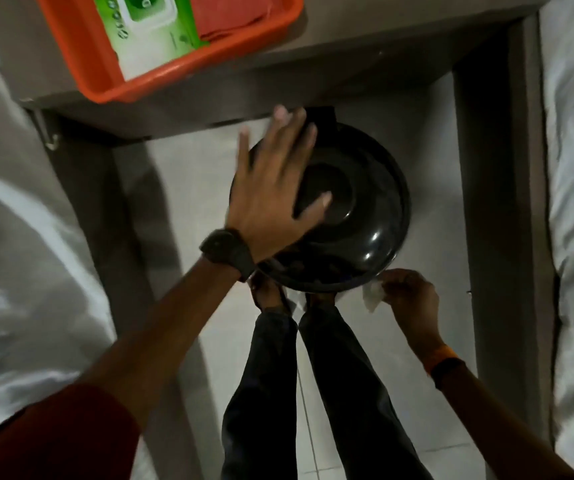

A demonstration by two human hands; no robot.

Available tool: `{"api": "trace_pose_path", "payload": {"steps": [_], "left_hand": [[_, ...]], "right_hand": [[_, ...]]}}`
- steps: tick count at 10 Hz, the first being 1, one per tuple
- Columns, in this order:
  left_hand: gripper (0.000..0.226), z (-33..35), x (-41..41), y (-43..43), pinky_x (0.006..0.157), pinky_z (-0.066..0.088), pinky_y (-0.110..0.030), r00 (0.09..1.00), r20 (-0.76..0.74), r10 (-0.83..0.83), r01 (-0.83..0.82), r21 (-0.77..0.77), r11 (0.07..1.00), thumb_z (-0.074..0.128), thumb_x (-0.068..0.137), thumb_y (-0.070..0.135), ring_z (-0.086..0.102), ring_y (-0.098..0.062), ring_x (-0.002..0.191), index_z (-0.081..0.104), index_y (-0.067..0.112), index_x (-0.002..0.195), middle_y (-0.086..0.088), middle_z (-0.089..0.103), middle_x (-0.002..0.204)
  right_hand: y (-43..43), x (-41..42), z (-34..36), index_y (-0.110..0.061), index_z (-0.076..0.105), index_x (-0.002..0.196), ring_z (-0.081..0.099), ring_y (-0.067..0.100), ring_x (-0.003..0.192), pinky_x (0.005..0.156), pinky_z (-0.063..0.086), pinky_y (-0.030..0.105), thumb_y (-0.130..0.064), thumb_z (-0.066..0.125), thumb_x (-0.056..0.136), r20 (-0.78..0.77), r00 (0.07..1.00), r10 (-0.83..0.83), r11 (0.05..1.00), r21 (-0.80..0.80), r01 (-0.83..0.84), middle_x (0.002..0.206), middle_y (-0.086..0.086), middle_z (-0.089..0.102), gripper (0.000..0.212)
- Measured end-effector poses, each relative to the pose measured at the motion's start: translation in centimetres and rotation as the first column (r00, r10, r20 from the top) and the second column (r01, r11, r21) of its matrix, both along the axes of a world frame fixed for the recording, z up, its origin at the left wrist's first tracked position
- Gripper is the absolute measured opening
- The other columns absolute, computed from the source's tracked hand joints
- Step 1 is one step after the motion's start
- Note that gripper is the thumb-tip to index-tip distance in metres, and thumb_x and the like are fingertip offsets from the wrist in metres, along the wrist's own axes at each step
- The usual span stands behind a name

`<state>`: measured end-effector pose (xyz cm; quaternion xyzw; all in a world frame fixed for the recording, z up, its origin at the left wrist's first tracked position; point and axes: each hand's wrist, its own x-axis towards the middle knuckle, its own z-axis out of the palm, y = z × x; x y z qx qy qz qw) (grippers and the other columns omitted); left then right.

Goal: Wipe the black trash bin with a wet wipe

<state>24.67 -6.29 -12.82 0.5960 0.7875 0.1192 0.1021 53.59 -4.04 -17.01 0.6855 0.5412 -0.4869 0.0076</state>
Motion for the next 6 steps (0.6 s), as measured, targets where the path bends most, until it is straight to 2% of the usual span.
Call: {"api": "trace_pose_path", "payload": {"steps": [1, 2, 3, 4, 5, 6], "left_hand": [[0.071, 4.4, -4.1, 1.9, 0.123, 0.014, -0.062, 0.988, 0.023, 0.154, -0.156, 0.151, 0.976, 0.040, 0.102, 0.051, 0.019, -0.039, 0.152, 0.027, 0.004, 0.153, -0.021, 0.024, 0.162], [0.063, 8.6, -9.4, 4.3, 0.124, 0.022, -0.052, 0.937, -0.005, 0.349, -0.334, 0.279, 0.900, 0.036, 0.105, 0.046, 0.030, -0.041, 0.148, 0.037, 0.000, 0.148, -0.025, 0.034, 0.156], [0.065, 9.8, -11.2, 5.5, 0.123, 0.024, -0.043, 0.929, -0.067, 0.365, -0.346, 0.193, 0.918, 0.028, 0.103, 0.053, 0.035, -0.033, 0.146, 0.042, 0.006, 0.145, -0.019, 0.040, 0.153], [0.053, 8.7, -12.7, 6.1, 0.102, 0.034, -0.040, 0.939, -0.009, 0.345, -0.345, 0.004, 0.939, 0.025, 0.094, 0.056, 0.051, -0.031, 0.115, 0.053, 0.013, 0.107, -0.021, 0.053, 0.114], [0.037, 7.7, -12.7, 6.3, 0.091, 0.032, -0.037, 0.932, 0.027, 0.361, -0.360, -0.047, 0.932, 0.026, 0.091, 0.055, 0.045, -0.025, 0.097, 0.043, 0.022, 0.091, -0.015, 0.043, 0.100], [0.064, 6.8, -12.2, 6.5, 0.112, 0.029, -0.042, 0.926, -0.075, 0.369, -0.374, -0.064, 0.925, 0.026, 0.094, 0.062, 0.047, -0.028, 0.126, 0.051, 0.014, 0.127, -0.018, 0.052, 0.133]], "right_hand": [[-0.6, -1.0, 2.6, -0.004, 0.071, 0.099, 0.071, 0.029, 0.104, 0.092, 0.061, 0.039, 0.009, 0.064, 0.088, -0.063, 0.995, -0.074, 0.997, -0.043, 0.072, 0.110, 0.011, 0.072, 0.019], [0.3, -5.3, 4.6, -0.017, 0.068, 0.101, 0.073, 0.009, 0.095, 0.077, 0.056, 0.007, -0.016, 0.073, 0.088, -0.160, 0.986, 0.044, 0.997, 0.074, -0.032, 0.103, 0.000, 0.073, 0.014], [1.2, -8.8, 3.8, -0.031, 0.067, 0.095, 0.071, 0.001, 0.090, 0.076, 0.056, 0.008, -0.025, 0.070, 0.092, -0.204, 0.945, 0.254, 0.957, 0.193, -0.216, 0.099, -0.007, 0.072, 0.007], [4.2, -15.4, -1.6, -0.015, 0.071, 0.118, 0.067, 0.018, 0.116, 0.101, 0.053, 0.033, -0.018, 0.058, 0.097, -0.073, 0.815, 0.575, 0.803, 0.245, -0.544, 0.128, 0.006, 0.068, 0.024], [5.7, -17.3, -4.6, -0.009, 0.060, 0.137, 0.050, 0.027, 0.139, 0.115, 0.041, 0.040, -0.012, 0.057, 0.095, -0.027, 0.713, 0.701, 0.712, 0.087, -0.697, 0.148, 0.012, 0.053, 0.043], [4.8, -13.7, -5.6, -0.010, 0.054, 0.143, 0.047, 0.028, 0.141, 0.117, 0.039, 0.038, -0.011, 0.049, 0.101, 0.055, 0.639, 0.768, 0.630, 0.116, -0.768, 0.151, 0.013, 0.049, 0.042]]}}
